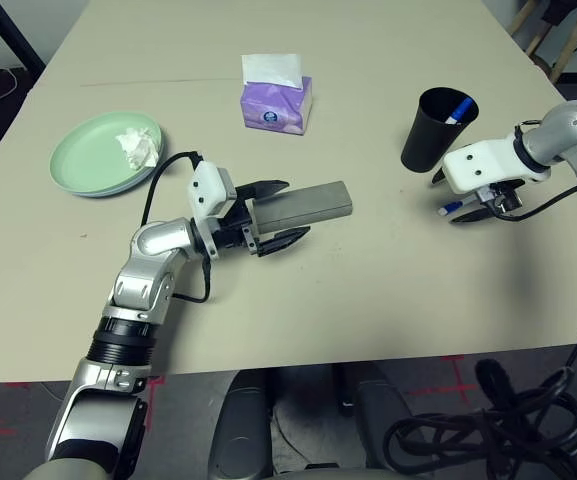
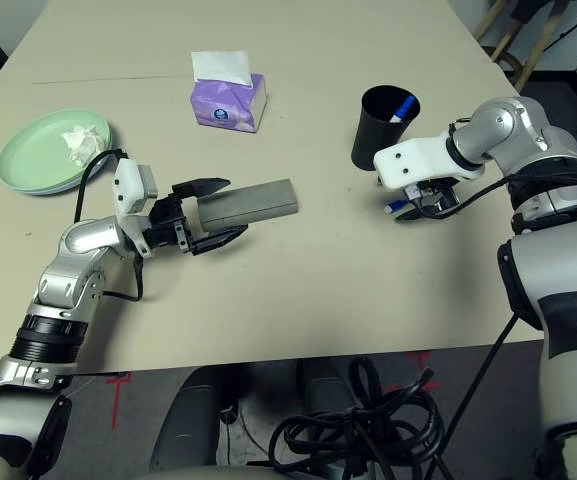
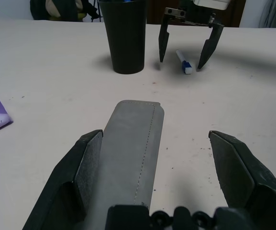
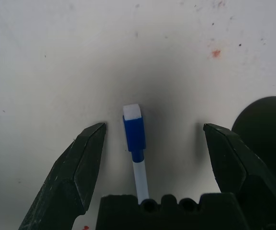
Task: Organize and tidy the items on the table.
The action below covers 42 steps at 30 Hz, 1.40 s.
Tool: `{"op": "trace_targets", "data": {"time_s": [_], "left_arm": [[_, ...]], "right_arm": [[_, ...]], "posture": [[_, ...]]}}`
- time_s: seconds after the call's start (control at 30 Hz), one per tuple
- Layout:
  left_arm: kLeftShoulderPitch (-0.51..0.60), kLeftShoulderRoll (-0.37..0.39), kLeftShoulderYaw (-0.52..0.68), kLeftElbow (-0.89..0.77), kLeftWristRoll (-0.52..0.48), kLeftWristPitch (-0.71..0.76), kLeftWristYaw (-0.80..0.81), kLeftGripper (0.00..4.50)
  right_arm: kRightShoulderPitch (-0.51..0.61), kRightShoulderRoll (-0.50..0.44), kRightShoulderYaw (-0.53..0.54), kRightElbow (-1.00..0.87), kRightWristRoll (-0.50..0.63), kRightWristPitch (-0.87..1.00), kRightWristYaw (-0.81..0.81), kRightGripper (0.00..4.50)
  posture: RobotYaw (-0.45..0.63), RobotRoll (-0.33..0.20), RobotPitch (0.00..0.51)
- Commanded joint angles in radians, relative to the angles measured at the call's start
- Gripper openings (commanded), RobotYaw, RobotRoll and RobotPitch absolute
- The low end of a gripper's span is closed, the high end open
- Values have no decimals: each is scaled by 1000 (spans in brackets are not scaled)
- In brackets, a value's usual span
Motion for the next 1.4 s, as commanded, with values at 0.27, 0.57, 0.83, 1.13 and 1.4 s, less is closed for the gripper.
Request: {"op": "trace_targets", "data": {"time_s": [0.27, 0.57, 0.83, 1.13, 1.4], "left_arm": [[36, -6, 5, -45, -3, 2, 30, 4500], [44, -1, 9, -55, -5, 2, 46, 4500], [54, 5, 15, -70, -6, 9, 51, 4500], [49, 7, 15, -76, -6, 18, 52, 4500], [37, 5, 13, -68, -4, 19, 50, 4500]], "right_arm": [[-56, -5, 41, 30, -79, -55, 19, 4480], [-75, 2, 40, 45, -86, -36, 103, 4480], [-52, 17, 46, 46, -98, -37, 91, 4480], [-44, 17, 51, 45, -103, -34, 149, 1607], [-47, 12, 38, 45, -93, -24, 191, 394]], "posture": [[140, 0, 275], [155, 0, 272], [163, 0, 272], [162, 0, 269], [157, 0, 259]]}}
